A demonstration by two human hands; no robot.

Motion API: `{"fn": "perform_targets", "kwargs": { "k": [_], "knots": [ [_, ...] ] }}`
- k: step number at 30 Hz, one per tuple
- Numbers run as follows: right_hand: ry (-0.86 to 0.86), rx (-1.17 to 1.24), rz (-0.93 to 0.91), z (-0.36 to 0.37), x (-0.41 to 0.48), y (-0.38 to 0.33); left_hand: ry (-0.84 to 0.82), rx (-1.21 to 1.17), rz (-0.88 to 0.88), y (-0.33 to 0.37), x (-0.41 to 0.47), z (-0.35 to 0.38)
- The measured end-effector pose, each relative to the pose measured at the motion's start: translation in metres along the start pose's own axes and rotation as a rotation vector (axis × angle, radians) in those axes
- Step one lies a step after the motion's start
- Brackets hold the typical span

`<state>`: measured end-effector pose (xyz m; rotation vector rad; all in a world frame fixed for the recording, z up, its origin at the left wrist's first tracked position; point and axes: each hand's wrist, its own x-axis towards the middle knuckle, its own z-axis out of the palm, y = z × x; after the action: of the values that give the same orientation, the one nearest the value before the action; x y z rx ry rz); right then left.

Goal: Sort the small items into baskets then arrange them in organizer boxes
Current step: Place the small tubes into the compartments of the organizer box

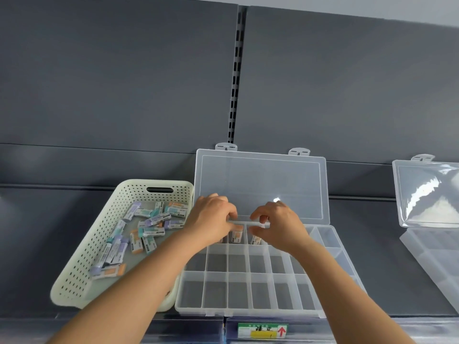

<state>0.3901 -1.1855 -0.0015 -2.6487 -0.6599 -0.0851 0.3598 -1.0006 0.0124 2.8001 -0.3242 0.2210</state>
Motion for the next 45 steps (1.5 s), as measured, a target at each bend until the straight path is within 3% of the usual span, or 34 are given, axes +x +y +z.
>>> {"fn": "perform_targets", "kwargs": {
  "k": [3, 7, 9, 12, 15, 18, 23, 29, 32, 35, 39, 45],
  "knots": [
    [0.031, 0.044, -0.089, -0.001, 0.005, -0.020, 0.067, -0.043, -0.042, -0.015, -0.010, -0.020],
    [0.016, 0.077, -0.244, 0.002, 0.013, -0.064, 0.092, -0.088, -0.228, -0.053, -0.036, -0.049],
    [-0.047, 0.067, -0.328, 0.009, 0.017, -0.091, -0.042, -0.040, -0.325, -0.076, -0.053, -0.059],
    [-0.165, 0.007, -0.412, 0.026, 0.025, -0.129, -0.390, 0.062, -0.452, -0.104, -0.079, -0.064],
    [-0.210, -0.269, -0.541, 0.044, 0.035, -0.159, -0.535, 0.131, -0.541, -0.120, -0.104, -0.057],
    [-0.272, -0.465, -0.555, 0.061, 0.044, -0.183, -0.481, 0.229, -0.504, -0.123, -0.118, -0.052],
    [-0.453, -0.559, -0.432, 0.079, 0.054, -0.191, -0.442, 0.434, -0.339, -0.116, -0.127, -0.048],
    [-0.511, -0.489, -0.447, 0.087, 0.055, -0.186, -0.409, 0.287, -0.376, -0.123, -0.129, -0.050],
    [-0.400, -0.285, -0.423, 0.078, 0.056, -0.184, -0.310, 0.038, -0.454, -0.125, -0.123, -0.056],
    [-0.179, 0.016, -0.334, 0.057, 0.054, -0.172, -0.063, -0.159, -0.491, -0.120, -0.111, -0.070],
    [0.059, 0.290, -0.208, 0.023, 0.047, -0.140, 0.203, -0.368, -0.406, -0.093, -0.080, -0.080],
    [0.235, 0.353, -0.035, -0.026, 0.025, -0.071, 0.234, -0.455, -0.169, -0.029, -0.027, -0.067]
  ]
}}
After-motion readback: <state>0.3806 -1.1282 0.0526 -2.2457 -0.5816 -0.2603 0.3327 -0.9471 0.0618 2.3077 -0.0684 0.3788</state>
